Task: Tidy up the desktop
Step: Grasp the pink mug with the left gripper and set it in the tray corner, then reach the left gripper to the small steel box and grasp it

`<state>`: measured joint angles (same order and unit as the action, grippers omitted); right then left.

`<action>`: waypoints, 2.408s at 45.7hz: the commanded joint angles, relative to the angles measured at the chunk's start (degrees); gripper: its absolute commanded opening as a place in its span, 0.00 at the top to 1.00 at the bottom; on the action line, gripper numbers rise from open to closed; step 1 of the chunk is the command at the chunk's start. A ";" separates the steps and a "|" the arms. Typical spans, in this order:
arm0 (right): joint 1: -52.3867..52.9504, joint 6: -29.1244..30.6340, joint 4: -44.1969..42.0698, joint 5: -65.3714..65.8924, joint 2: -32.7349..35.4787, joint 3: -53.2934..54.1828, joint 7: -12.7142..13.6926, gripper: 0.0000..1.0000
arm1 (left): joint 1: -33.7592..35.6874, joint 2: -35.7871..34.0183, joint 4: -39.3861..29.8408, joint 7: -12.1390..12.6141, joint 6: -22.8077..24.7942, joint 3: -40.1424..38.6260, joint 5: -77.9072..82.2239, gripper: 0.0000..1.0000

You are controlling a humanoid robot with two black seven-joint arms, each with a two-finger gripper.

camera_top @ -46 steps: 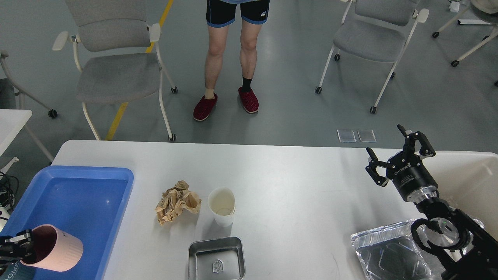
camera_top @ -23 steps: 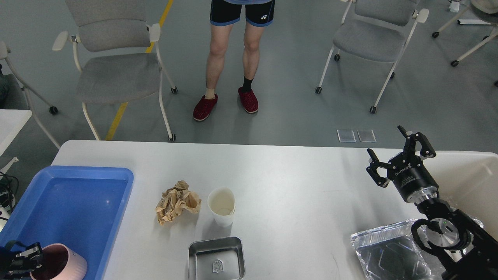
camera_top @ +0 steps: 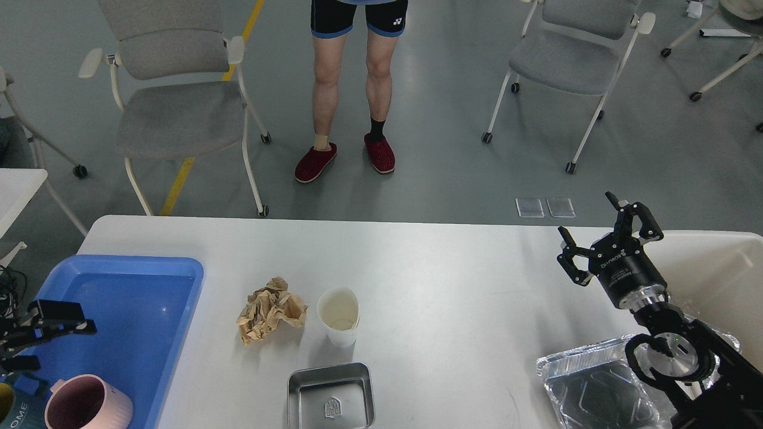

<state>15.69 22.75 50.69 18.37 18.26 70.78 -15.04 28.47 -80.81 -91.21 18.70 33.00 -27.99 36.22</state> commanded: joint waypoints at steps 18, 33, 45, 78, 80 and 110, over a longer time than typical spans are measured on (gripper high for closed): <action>1.28 -0.16 -0.07 0.00 -0.69 -0.82 -0.08 0.00 | 5.99 -5.33 -1.69 -1.03 16.66 -23.34 -4.05 0.04; 1.01 -0.16 0.02 0.00 -0.77 -0.91 0.01 0.00 | 4.67 12.93 -1.60 1.69 9.99 -17.29 -1.25 0.04; 0.66 -0.16 0.20 0.00 -0.77 -0.91 -0.08 0.00 | 4.67 29.47 -0.46 2.48 1.29 -0.85 15.01 0.04; 0.48 -0.07 -0.07 0.00 -0.69 -1.00 -0.08 0.00 | -3.94 44.59 3.85 2.13 -19.73 13.31 28.03 0.23; 0.48 -0.07 -0.07 0.00 -0.69 -1.00 -0.08 0.00 | -3.94 44.59 3.94 2.22 -19.81 13.31 28.03 0.30; 0.48 -0.07 -0.07 0.00 -0.69 -1.08 -0.08 0.00 | -3.77 45.83 5.43 6.52 -18.32 12.43 27.41 1.00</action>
<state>16.15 22.68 50.62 18.37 17.57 69.78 -15.10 24.57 -34.84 -85.69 24.78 13.82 -15.22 63.86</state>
